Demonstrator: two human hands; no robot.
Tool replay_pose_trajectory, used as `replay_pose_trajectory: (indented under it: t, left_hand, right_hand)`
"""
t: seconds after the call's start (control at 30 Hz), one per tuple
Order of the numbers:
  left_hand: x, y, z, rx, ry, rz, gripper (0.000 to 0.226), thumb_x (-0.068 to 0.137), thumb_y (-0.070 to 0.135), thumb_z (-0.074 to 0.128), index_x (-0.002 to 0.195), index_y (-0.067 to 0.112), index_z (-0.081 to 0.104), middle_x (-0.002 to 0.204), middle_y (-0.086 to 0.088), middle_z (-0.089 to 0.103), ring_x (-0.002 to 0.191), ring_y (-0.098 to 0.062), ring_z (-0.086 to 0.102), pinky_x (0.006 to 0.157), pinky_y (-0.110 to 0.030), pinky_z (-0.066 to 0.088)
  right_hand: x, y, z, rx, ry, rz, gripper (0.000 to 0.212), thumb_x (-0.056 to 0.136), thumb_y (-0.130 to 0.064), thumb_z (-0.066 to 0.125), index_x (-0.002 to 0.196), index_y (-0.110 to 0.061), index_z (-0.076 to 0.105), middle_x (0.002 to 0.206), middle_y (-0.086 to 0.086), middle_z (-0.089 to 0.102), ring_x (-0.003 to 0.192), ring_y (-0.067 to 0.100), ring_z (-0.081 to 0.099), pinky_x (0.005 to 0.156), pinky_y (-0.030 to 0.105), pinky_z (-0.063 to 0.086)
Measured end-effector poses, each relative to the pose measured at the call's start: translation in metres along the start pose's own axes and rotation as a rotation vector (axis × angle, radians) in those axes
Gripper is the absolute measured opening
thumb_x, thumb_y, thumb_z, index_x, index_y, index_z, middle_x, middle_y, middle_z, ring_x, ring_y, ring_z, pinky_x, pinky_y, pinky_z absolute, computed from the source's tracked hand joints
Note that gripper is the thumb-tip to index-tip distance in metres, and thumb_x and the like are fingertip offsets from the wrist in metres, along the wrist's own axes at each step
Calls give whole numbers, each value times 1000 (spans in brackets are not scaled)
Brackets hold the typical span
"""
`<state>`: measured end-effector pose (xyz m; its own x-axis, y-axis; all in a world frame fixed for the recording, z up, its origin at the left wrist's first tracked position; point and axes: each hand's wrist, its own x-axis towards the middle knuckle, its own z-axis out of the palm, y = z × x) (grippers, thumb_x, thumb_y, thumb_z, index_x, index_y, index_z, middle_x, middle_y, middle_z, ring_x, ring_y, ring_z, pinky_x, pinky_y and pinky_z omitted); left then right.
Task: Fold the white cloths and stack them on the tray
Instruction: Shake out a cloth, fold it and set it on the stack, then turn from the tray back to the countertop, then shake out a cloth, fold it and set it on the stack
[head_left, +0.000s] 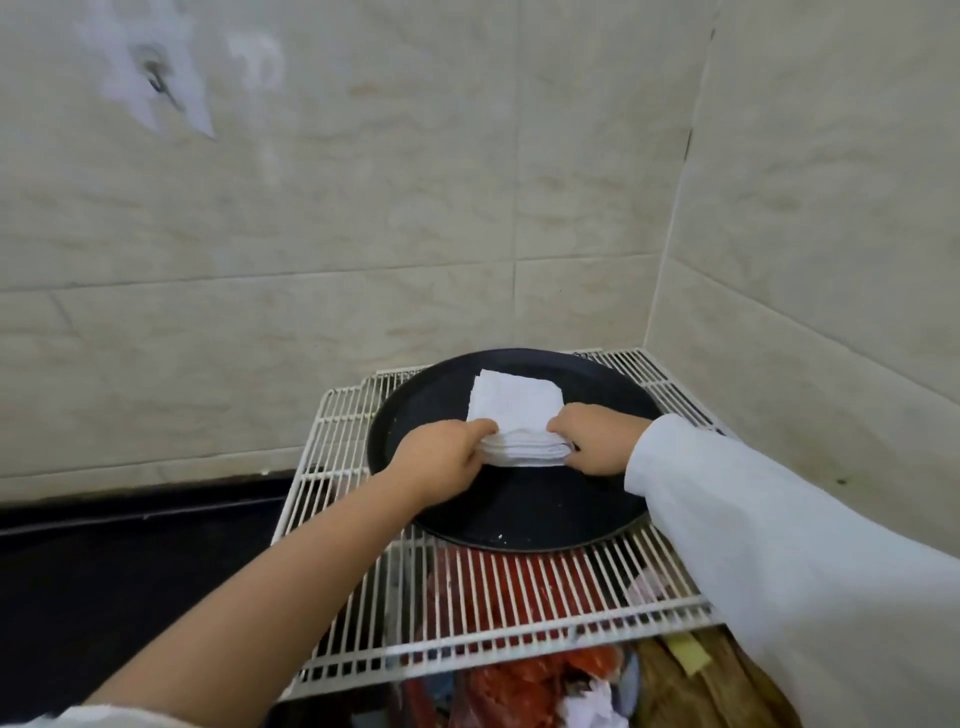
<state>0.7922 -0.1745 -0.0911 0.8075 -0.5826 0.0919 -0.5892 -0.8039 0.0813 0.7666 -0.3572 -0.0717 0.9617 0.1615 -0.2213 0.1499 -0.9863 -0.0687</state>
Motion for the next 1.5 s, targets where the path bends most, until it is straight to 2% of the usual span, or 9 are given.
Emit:
replay_pose_trajectory:
  t: [0.1, 0.2, 0.3, 0.37, 0.57, 0.73, 0.93, 1.27, 1.5]
  left_hand:
    - [-7, 6, 0, -21, -17, -46, 44, 97, 23, 38, 141, 21, 32, 135, -6, 52, 117, -24, 54, 91, -36, 48]
    - [-23, 2, -6, -37, -13, -151, 54, 95, 25, 41, 145, 23, 21, 139, -7, 45, 121, -28, 51, 95, -41, 48]
    - [-54, -25, -26, -28, 88, -314, 44, 95, 24, 40, 137, 13, 35, 133, -13, 49, 118, -32, 51, 93, -41, 45]
    - [-91, -57, -43, 8, 86, -433, 38, 96, 22, 38, 131, 9, 41, 131, -15, 50, 118, -34, 51, 92, -41, 45]
    - [-278, -176, -85, 165, 129, -792, 28, 95, 19, 38, 118, 7, 49, 124, -14, 55, 114, -33, 51, 85, -38, 44]
    - [-464, -255, -111, 251, 210, -1006, 41, 96, 29, 38, 134, 14, 38, 136, -11, 48, 123, -33, 45, 93, -42, 42]
    - [-640, -329, -123, 313, 254, -1291, 40, 96, 31, 38, 132, 13, 43, 135, -9, 50, 124, -33, 44, 93, -43, 41]
    - [-825, -508, -128, 337, 153, -1621, 41, 97, 32, 36, 132, 11, 42, 138, -9, 46, 127, -31, 40, 98, -41, 38]
    - [-920, -657, -153, 313, 129, -1747, 42, 96, 31, 38, 132, 10, 42, 135, -13, 48, 125, -32, 43, 97, -41, 39]
  right_hand:
    - [-3, -5, -8, -59, -41, 20, 25, 91, -14, 47, 113, -5, 54, 121, 15, 56, 104, 28, 56, 78, 26, 39]
    - [-8, -28, -21, -160, -66, 35, 33, 91, -20, 47, 122, -6, 51, 127, 14, 54, 115, 28, 53, 93, 32, 43]
    - [-8, -74, -39, -196, 25, -50, 37, 91, -19, 47, 126, -6, 51, 131, 14, 52, 120, 30, 50, 101, 37, 42]
    - [-6, -121, -50, -186, 101, -150, 36, 92, -17, 46, 125, -4, 51, 130, 16, 51, 118, 32, 50, 99, 38, 43]
    - [-8, -315, -40, -105, 291, -431, 43, 94, -20, 43, 135, -11, 42, 139, 10, 43, 127, 29, 44, 105, 39, 40]
    - [-33, -509, -7, 7, 384, -694, 44, 94, -21, 45, 136, -10, 41, 138, 11, 45, 127, 29, 43, 105, 38, 38]
    - [-57, -714, 45, -27, 324, -990, 51, 93, -30, 46, 140, -13, 34, 144, 7, 39, 132, 26, 39, 106, 38, 36]
    - [-18, -1017, 77, -7, 269, -1257, 52, 93, -28, 46, 141, -11, 33, 145, 9, 38, 133, 27, 37, 108, 40, 34]
    - [39, -1213, 60, 33, 256, -1312, 50, 92, -25, 46, 139, -10, 36, 139, 13, 44, 128, 31, 42, 103, 41, 38]
